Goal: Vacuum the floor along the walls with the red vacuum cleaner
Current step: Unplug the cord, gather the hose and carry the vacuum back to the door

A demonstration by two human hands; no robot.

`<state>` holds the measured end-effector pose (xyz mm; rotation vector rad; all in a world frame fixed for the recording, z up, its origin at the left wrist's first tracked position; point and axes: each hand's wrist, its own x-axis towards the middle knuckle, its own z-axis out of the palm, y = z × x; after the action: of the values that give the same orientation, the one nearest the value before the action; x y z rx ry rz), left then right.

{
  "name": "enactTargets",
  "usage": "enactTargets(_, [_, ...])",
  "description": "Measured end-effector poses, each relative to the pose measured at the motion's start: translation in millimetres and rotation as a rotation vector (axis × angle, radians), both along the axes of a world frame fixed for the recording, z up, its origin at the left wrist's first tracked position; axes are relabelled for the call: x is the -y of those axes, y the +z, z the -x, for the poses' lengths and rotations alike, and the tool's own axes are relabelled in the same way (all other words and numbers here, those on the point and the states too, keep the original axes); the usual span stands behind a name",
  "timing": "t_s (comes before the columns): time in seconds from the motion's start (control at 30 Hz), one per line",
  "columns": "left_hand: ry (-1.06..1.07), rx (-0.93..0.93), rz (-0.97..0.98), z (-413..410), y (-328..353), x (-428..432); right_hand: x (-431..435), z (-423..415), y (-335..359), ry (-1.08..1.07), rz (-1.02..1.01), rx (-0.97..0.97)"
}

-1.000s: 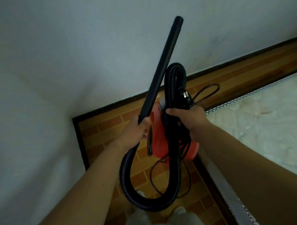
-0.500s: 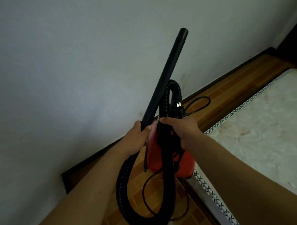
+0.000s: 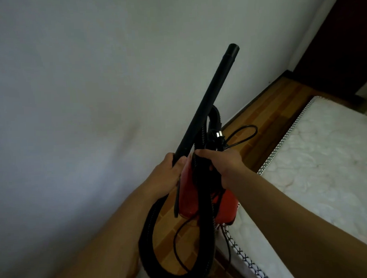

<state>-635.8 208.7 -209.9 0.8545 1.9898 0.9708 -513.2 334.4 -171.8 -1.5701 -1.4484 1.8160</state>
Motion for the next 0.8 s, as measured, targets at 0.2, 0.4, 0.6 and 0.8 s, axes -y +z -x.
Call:
enactTargets(0.2, [-0.101, 0.063, -0.078, 85, -5, -55, -39, 64, 7, -0.159, -0.024, 0.006])
enactTargets(0.4, [-0.211, 0.107, -0.134, 129, 12, -121, -86, 91, 29, -0.295, -0.052, -0.037])
enactTargets(0.6, [-0.291, 0.113, -0.103, 140, 13, -198, -146, 95, 23, -0.403, -0.046, -0.030])
enactTargets(0.8, [-0.353, 0.129, -0.082, 129, 5, -288, -225, 84, 12, -0.494, -0.046, -0.061])
